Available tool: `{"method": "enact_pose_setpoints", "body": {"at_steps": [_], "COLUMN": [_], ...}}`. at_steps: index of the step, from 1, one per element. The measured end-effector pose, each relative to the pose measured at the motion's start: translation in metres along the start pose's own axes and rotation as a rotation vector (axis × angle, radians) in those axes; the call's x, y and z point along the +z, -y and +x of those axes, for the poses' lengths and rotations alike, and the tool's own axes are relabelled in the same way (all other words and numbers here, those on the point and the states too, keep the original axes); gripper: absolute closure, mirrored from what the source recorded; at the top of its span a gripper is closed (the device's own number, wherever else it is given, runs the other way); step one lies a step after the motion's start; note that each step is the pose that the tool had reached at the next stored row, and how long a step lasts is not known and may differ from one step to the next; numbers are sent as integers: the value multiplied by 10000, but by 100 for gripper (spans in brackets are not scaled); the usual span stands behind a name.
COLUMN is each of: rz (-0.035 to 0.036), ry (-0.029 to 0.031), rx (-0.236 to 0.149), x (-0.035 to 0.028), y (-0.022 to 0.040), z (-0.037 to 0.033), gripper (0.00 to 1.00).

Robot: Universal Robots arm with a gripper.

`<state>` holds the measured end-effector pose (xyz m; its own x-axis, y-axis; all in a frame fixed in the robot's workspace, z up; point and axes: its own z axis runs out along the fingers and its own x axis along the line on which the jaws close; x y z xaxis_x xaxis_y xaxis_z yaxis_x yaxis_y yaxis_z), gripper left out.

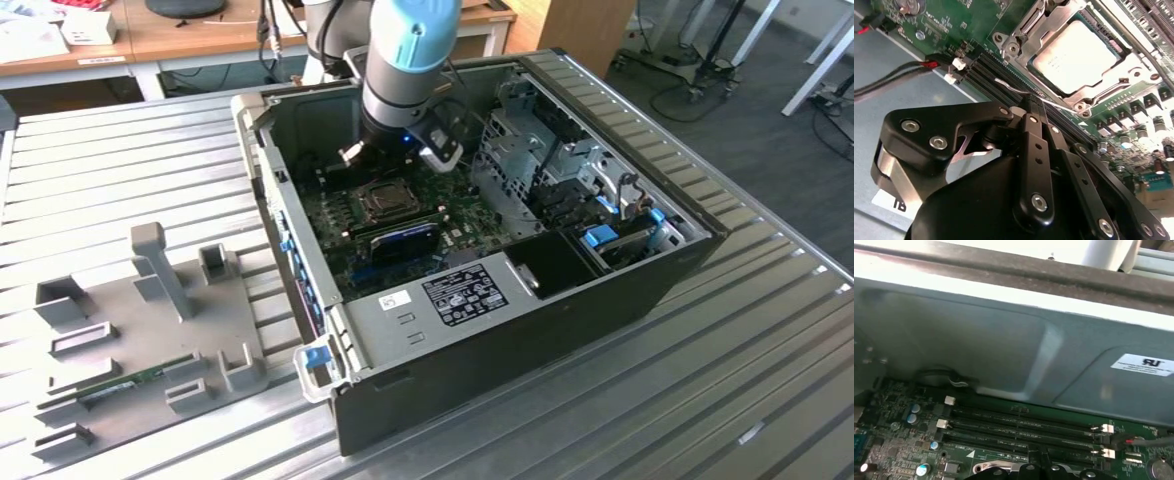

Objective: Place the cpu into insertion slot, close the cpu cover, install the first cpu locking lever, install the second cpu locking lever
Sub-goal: 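Install the first cpu locking lever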

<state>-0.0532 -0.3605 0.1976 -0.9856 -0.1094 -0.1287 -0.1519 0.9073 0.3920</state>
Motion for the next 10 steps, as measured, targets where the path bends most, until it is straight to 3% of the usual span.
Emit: {"method": "enact_pose_setpoints", "body": {"at_steps": [2, 7, 10], "rz": [28, 35, 81], "ry": [88, 117, 260], "rx": [205, 268, 597], "x": [3, 4, 5], "y": [1, 1, 2], "z": [0, 1, 0], "gripper": [90, 90, 90]}}
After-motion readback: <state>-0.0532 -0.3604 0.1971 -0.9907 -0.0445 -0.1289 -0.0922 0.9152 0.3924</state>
